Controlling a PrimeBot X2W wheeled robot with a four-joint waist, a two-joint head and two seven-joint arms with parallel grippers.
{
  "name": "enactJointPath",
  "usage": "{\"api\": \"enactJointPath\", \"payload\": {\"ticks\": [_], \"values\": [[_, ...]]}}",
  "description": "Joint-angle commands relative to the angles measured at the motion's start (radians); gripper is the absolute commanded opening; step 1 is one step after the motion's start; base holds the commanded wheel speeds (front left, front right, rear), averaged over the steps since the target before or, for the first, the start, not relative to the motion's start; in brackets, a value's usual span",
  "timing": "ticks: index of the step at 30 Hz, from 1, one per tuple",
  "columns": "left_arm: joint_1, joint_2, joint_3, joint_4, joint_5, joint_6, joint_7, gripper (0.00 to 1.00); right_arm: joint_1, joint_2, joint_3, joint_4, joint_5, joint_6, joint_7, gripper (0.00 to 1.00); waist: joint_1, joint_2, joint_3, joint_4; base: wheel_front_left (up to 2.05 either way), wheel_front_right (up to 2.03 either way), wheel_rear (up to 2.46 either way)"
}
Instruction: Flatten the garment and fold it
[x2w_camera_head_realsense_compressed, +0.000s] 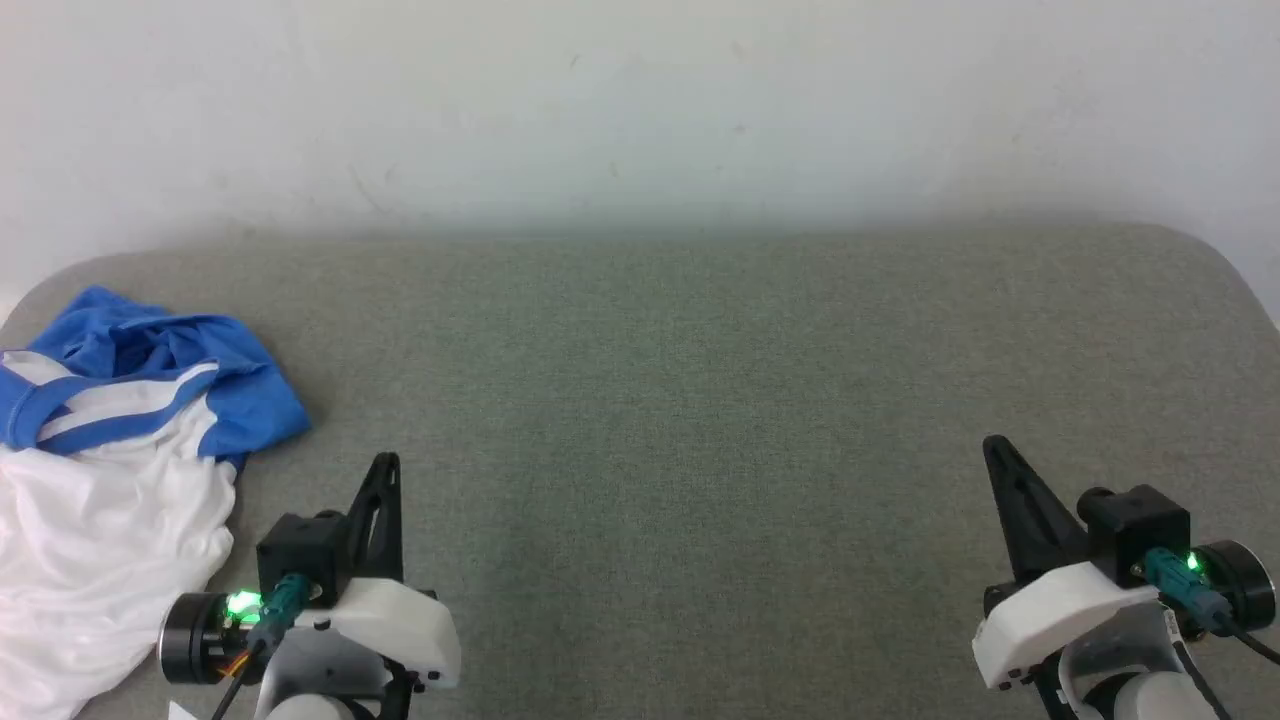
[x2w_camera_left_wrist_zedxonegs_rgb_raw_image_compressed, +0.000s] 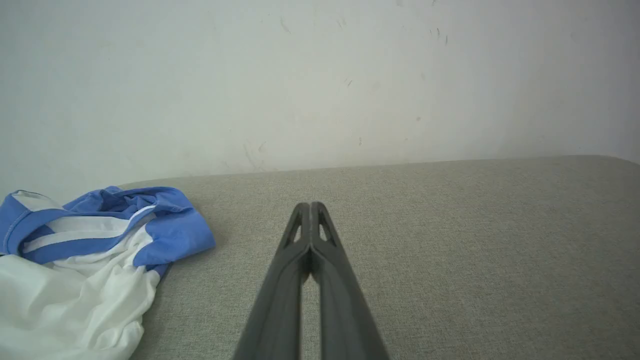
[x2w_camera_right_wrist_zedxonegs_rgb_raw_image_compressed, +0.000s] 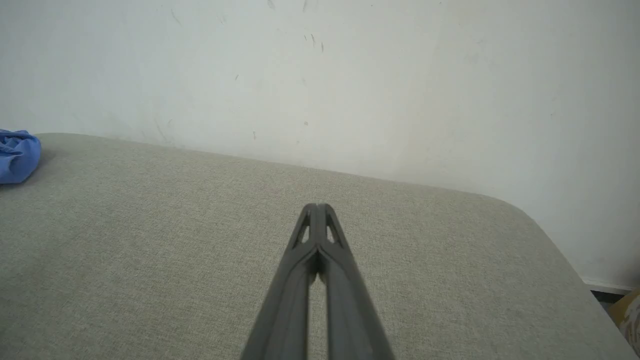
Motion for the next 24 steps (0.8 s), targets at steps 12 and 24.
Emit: {"api": "enactJointPath", "payload": {"ticks": [12, 24], "values": [[0.005, -0.005, 0.003, -0.006, 0.004, -0.008, 0.000, 0.00, -0.006, 0.003, -0.001, -0.007, -0.007, -0.002, 0.001, 0.00, 0.0000, 0.0000, 0.000, 0.000, 0.00, 0.00, 0.00], [0.000, 0.000, 0.000, 0.000, 0.000, 0.000, 0.000, 1.00, 0.000, 0.000, 0.000, 0.000, 0.000, 0.000, 0.000, 1.00, 0.0000, 0.0000, 0.000, 0.000, 0.00, 0.00, 0.00]]}}
